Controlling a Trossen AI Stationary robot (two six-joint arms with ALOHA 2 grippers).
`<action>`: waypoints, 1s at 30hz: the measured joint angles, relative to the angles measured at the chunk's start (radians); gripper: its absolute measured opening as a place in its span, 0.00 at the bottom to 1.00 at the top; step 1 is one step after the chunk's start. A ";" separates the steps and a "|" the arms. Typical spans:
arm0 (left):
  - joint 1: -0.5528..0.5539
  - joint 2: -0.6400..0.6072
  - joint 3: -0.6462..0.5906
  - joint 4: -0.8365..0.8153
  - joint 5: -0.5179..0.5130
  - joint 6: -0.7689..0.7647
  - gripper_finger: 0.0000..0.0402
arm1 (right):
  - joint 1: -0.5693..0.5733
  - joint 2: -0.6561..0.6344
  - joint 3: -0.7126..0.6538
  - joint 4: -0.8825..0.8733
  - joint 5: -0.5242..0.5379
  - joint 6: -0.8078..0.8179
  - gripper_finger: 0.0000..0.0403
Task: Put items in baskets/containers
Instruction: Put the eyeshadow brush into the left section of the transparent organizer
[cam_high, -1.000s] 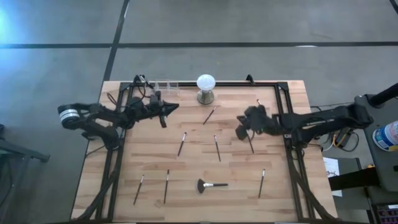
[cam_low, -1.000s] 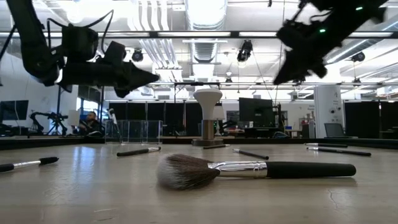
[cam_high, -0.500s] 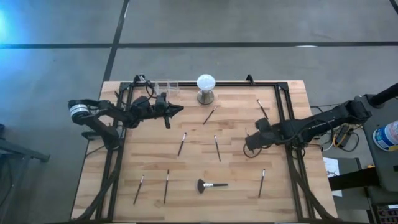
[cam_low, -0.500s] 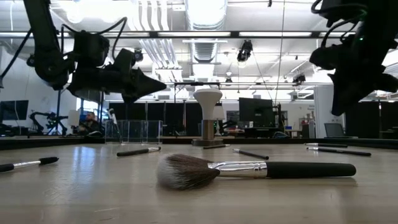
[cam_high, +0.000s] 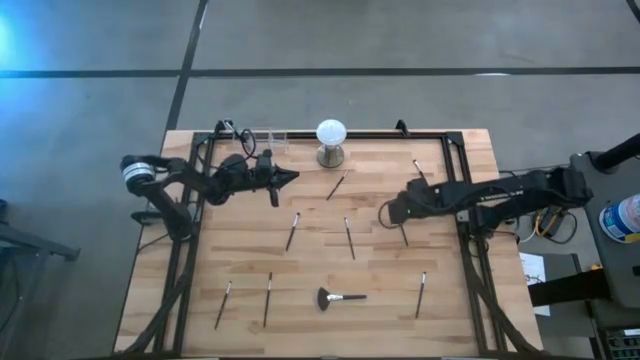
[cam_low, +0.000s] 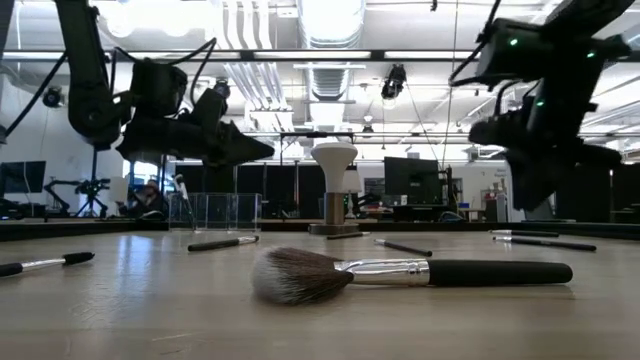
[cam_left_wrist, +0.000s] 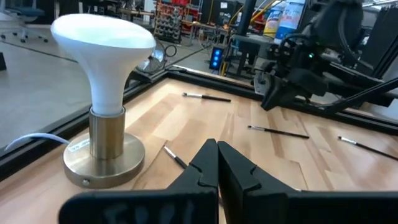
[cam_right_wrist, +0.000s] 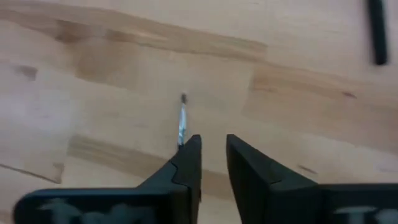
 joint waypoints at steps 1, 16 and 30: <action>0.000 0.007 0.001 -0.001 0.001 0.001 0.00 | -0.023 0.004 0.000 0.023 -0.018 -0.025 0.21; 0.000 0.031 0.034 -0.005 0.013 -0.014 0.00 | -0.140 0.193 0.012 0.128 -0.145 -0.148 0.25; -0.006 0.030 0.027 -0.010 0.015 -0.026 0.00 | -0.140 0.231 0.073 0.160 -0.147 -0.200 0.21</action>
